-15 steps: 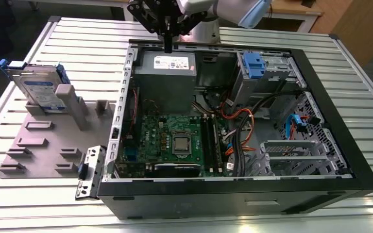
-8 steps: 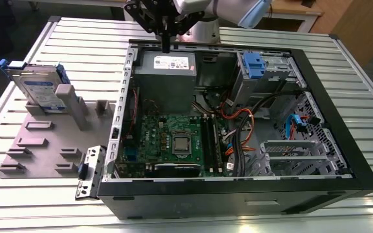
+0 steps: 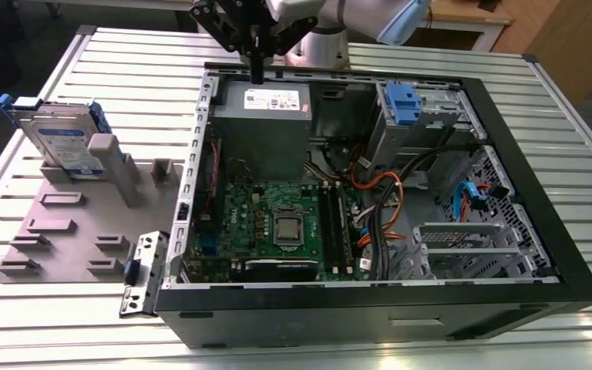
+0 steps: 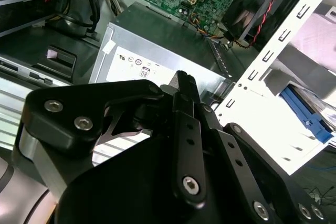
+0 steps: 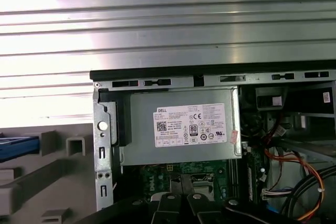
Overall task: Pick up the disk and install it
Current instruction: 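Reach for the disk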
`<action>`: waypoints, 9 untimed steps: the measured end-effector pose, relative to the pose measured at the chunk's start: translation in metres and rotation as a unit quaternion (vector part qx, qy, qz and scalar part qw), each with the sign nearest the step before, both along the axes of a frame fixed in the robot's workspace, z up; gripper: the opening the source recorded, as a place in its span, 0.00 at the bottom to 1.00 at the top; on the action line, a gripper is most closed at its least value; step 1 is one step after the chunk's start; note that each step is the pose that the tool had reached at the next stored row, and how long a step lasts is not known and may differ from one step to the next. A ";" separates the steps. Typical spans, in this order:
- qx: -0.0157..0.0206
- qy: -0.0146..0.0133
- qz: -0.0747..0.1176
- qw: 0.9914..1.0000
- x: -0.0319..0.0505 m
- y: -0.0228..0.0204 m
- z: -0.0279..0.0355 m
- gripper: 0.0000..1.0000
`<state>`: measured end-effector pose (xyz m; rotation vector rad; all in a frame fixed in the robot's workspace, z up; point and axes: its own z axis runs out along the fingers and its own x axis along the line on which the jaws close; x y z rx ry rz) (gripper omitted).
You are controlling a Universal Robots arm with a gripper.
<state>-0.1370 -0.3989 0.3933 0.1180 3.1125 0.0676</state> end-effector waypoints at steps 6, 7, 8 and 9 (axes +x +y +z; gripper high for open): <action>0.000 0.000 0.000 1.000 -0.0044 0.0000 0.0000 0.11; 0.000 0.000 0.000 1.000 -0.0052 0.0000 0.0000 0.11; 0.000 0.000 0.000 1.000 -0.0059 0.0000 0.0000 0.11; 0.000 0.000 0.000 1.000 -0.0067 0.0000 0.0000 0.11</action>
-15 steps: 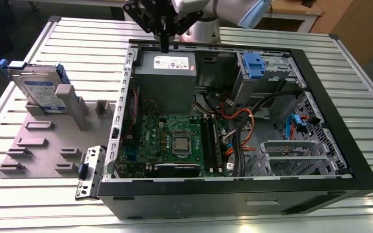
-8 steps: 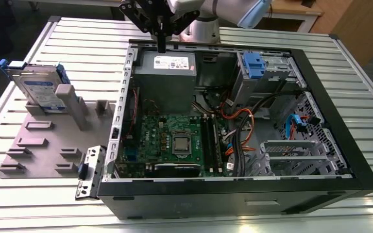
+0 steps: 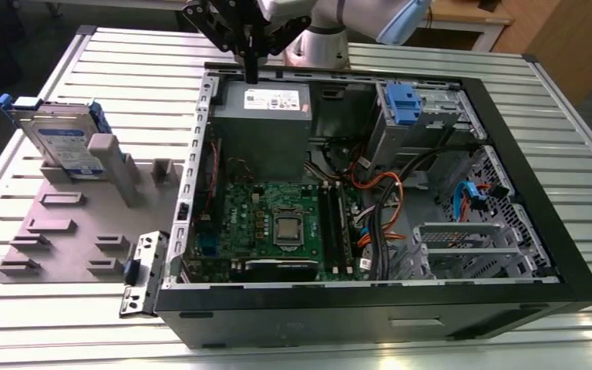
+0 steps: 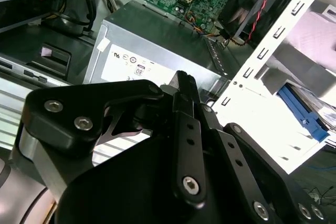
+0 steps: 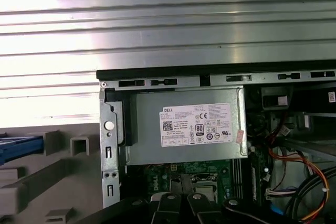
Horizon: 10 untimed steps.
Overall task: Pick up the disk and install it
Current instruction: 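Reach for the disk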
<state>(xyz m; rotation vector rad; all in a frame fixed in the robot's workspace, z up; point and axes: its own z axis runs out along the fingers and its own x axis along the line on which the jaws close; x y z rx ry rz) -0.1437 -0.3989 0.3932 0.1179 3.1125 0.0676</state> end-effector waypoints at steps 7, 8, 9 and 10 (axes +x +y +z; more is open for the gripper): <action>0.000 0.000 0.000 1.000 -0.0030 0.0000 0.0000 0.11; 0.000 0.000 0.000 1.000 -0.0033 0.0000 0.0000 0.11; 0.000 0.000 0.000 1.000 -0.0034 0.0000 0.0000 0.11; 0.000 0.000 0.000 1.000 -0.0039 0.0000 0.0000 0.11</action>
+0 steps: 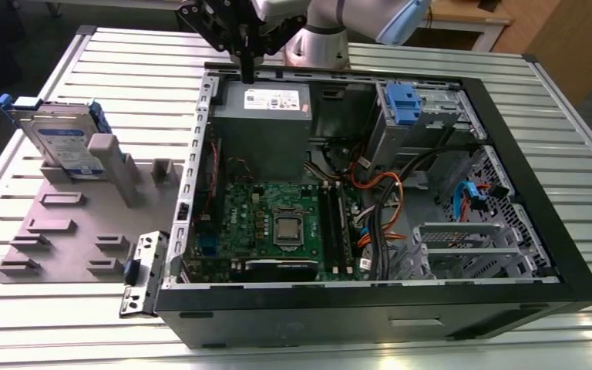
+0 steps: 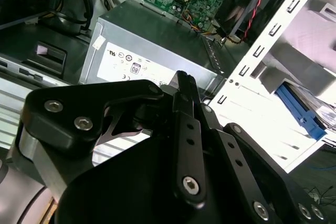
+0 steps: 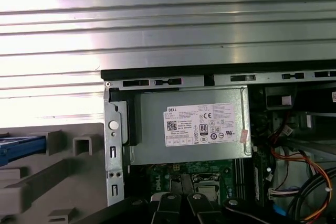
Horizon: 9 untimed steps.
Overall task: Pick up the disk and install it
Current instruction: 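Reach for the disk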
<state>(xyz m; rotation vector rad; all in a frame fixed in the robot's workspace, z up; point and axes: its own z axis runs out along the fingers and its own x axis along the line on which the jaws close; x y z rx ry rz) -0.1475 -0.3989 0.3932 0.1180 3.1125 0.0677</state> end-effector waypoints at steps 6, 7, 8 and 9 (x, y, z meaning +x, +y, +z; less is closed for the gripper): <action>0.000 0.000 0.000 1.000 -0.0029 0.0000 0.0000 0.11; 0.000 0.000 0.000 1.000 -0.0050 0.0000 0.0000 0.11; 0.000 0.000 0.000 1.000 -0.0051 0.0000 0.0000 0.11; 0.000 0.000 0.000 1.000 -0.0052 0.0000 0.0000 0.11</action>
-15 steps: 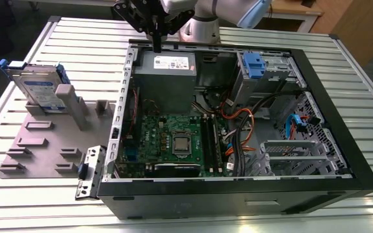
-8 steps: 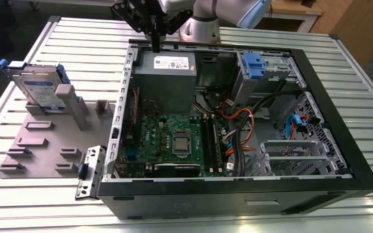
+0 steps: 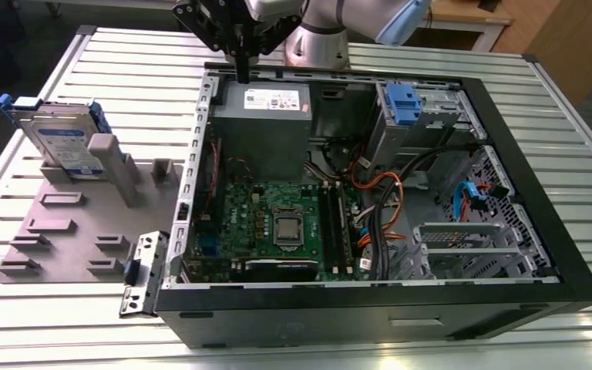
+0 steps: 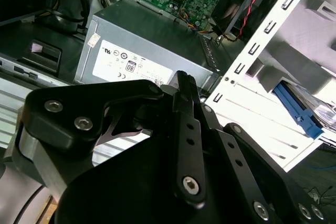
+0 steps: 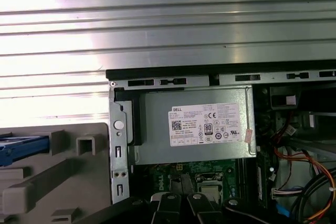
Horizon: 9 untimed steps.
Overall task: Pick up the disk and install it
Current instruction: 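Reach for the disk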
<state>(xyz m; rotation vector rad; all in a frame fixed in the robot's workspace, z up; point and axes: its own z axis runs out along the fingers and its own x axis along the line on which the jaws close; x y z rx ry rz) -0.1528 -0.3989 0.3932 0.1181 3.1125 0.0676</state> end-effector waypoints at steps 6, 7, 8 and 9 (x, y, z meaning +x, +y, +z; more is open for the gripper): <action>0.000 0.000 0.000 1.000 -0.0029 0.0000 0.0000 0.11; 0.000 0.000 0.000 1.000 -0.0035 0.0000 0.0000 0.11; 0.000 0.000 0.000 1.000 -0.0041 0.0000 0.0000 0.11; 0.000 0.000 0.000 1.000 -0.0050 0.0000 0.0000 0.11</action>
